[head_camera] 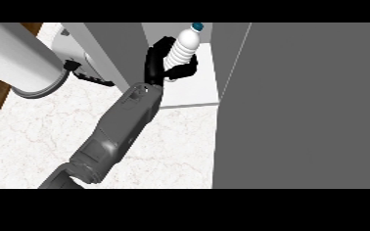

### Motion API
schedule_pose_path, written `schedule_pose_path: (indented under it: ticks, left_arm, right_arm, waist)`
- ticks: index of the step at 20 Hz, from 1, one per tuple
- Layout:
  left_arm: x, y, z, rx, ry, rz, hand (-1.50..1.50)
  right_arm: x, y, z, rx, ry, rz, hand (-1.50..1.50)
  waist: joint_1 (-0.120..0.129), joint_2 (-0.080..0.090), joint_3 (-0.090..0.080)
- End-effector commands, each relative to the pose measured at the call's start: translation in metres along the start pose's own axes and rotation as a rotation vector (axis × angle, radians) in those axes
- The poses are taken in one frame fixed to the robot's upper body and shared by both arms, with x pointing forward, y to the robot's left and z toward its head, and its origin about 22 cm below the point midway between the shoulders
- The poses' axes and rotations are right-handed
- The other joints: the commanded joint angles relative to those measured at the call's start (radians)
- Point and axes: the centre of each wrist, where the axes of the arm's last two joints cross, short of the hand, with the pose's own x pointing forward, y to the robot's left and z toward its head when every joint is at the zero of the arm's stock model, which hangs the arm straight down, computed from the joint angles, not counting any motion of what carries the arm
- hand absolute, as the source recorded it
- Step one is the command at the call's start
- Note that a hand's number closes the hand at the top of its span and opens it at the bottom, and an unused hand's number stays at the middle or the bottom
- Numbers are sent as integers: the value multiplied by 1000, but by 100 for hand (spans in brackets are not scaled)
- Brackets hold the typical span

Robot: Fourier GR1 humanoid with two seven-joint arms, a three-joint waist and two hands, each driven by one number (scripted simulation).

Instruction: Pick up the bottled water, place it into the cabinet and close the cabinet

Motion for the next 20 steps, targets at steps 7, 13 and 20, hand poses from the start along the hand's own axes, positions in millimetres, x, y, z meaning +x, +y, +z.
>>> schedule_pose_path:
  ticks: [7,13,20]
  left_arm:
    - [11,16,-25,169,-25,-222,-150]
    - [29,2,-25,128,-150,-21,-150]
    - [40,-1,-23,-39,-261,339,150]
  right_arm:
    - [5,-4,-1,22,-27,-54,-150]
    - [11,-7,0,25,-37,-53,-150]
    - [9,-5,-4,58,-44,-48,-150]
  waist:
    - [-23,14,0]
    - [-12,11,-2]
    - [-1,7,-2]
